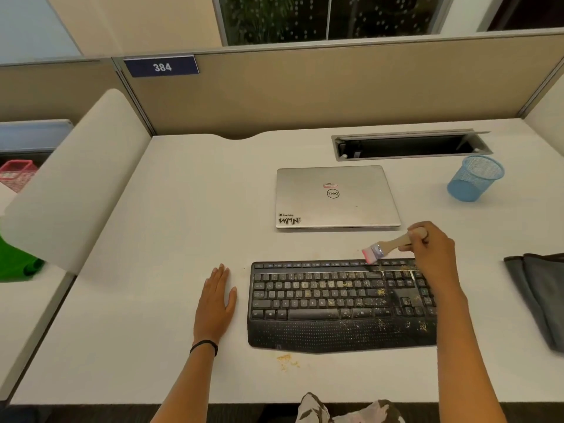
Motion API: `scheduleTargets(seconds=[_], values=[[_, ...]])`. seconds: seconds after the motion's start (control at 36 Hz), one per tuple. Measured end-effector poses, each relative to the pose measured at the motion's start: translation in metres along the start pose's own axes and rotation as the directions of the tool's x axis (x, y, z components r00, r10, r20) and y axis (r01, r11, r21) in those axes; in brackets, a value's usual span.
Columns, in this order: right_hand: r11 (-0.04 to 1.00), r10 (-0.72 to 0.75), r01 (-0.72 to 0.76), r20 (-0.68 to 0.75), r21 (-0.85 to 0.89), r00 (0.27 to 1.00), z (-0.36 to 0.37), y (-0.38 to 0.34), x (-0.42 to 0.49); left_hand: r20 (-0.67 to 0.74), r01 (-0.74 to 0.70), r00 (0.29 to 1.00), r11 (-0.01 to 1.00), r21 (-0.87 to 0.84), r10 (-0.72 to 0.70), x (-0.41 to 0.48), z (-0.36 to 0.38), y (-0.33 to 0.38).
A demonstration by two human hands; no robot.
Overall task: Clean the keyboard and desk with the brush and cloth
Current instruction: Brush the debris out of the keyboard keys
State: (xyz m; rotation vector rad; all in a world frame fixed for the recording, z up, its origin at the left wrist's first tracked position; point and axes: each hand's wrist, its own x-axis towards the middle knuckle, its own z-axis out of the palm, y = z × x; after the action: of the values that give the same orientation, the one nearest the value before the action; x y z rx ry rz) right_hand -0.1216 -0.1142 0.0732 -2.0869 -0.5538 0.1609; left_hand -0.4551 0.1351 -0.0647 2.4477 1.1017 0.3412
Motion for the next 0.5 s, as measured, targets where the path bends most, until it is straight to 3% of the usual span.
scheduleTargets(seconds=[0.08,0.17,0.33,0.5], values=[[0.997,0.009,-0.013,0.057,0.070,0.998,0.003,-0.001,0.003,-0.002,0.005,1.000,1.000,-0.003,-0.005,0.000,0.000,0.001],[1.000,0.027,-0.025,0.142,-0.018,0.989,0.007,0.007,0.005,0.001,0.006,1.000,1.000,-0.005,-0.006,0.000,-0.001,0.001],[0.992,0.079,-0.076,0.024,-0.102,0.997,0.000,0.013,0.008,-0.006,0.007,1.000,1.000,0.002,-0.007,-0.001,-0.001,0.002],[0.998,0.009,-0.011,0.022,0.069,1.000,-0.010,0.008,0.009,-0.014,0.004,1.000,1.000,0.005,-0.004,-0.001,-0.002,0.003]])
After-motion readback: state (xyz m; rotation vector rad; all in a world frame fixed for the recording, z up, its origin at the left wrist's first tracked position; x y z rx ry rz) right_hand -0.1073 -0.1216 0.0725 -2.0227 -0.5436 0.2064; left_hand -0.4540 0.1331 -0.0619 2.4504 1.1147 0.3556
